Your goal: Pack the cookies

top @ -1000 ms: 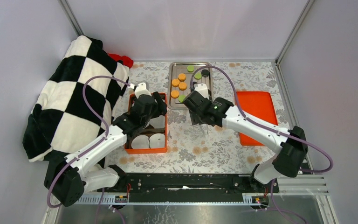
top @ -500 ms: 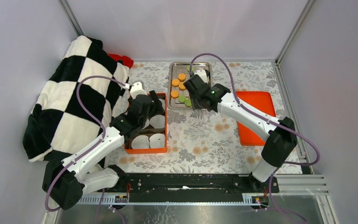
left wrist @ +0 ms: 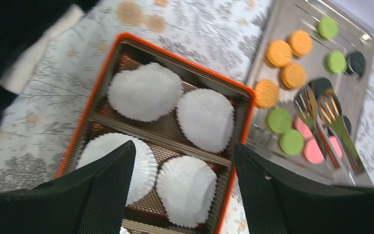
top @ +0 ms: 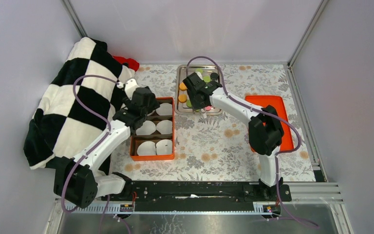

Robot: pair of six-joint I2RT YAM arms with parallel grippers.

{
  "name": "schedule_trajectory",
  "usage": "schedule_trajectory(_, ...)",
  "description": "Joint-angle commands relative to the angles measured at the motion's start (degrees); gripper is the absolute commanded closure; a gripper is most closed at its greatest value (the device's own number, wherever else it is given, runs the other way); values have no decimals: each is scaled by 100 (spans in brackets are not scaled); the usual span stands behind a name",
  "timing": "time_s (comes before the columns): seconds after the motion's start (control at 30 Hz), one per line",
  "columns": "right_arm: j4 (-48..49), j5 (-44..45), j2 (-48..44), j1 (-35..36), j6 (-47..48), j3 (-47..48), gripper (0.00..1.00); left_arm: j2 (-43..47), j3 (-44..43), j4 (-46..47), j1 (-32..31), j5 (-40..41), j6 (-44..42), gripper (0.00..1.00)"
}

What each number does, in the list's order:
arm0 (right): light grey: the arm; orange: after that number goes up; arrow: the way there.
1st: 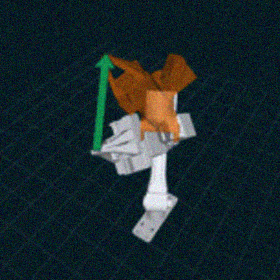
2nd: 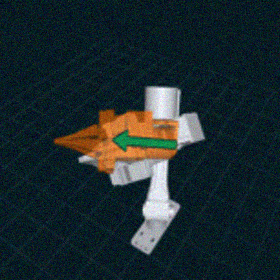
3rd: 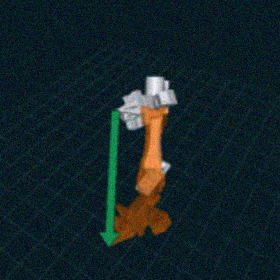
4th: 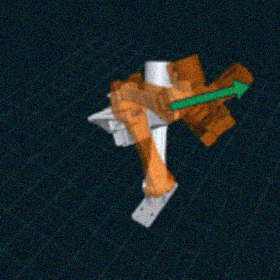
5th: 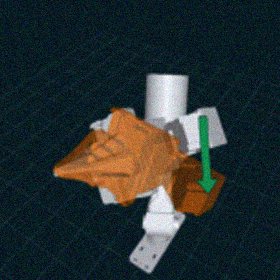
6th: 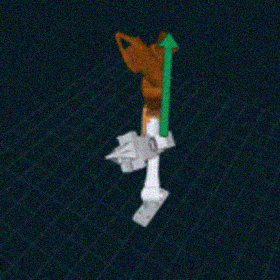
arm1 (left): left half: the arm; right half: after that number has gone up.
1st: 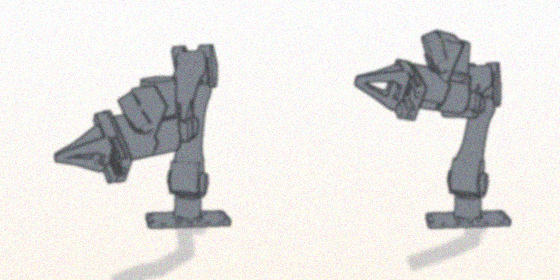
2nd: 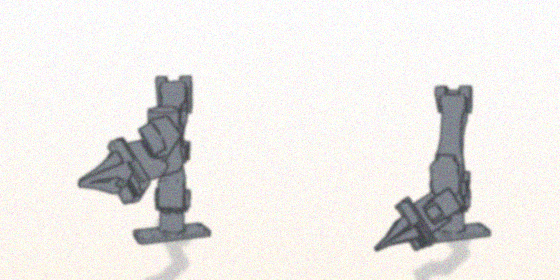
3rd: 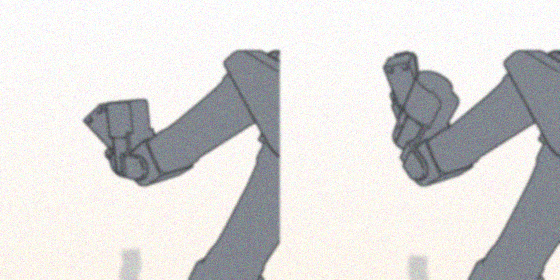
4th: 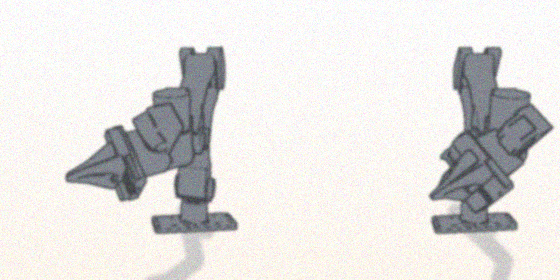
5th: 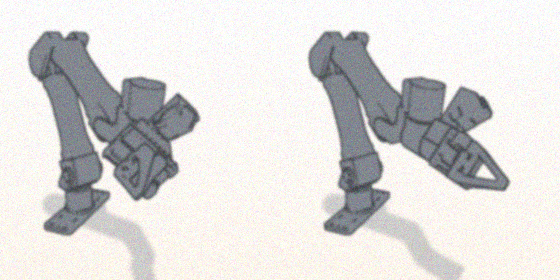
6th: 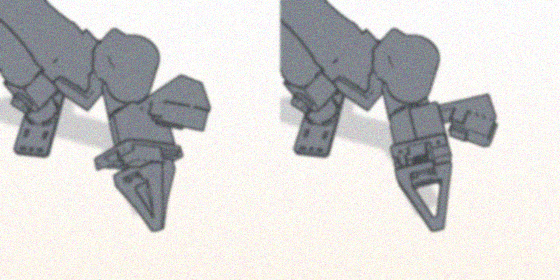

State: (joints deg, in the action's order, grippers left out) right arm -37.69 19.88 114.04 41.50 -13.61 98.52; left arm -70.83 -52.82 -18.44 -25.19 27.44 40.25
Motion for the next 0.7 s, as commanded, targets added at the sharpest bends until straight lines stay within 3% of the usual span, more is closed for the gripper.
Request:
schedule_trajectory(0.0, 294, -337, 152, -136, 175, 411, 52, -68, 56, -253, 481, -198, 303, 22)
schedule_trajectory(0.53, 201, -968, 1028, -449, 34, 1220, 47, -128, 175, -164, 582, -376, 264, 22)
schedule_trajectory(0.67, 202, -936, 1048, -449, -8, 1160, 51, -88, 268, -117, 626, -464, 271, 22)
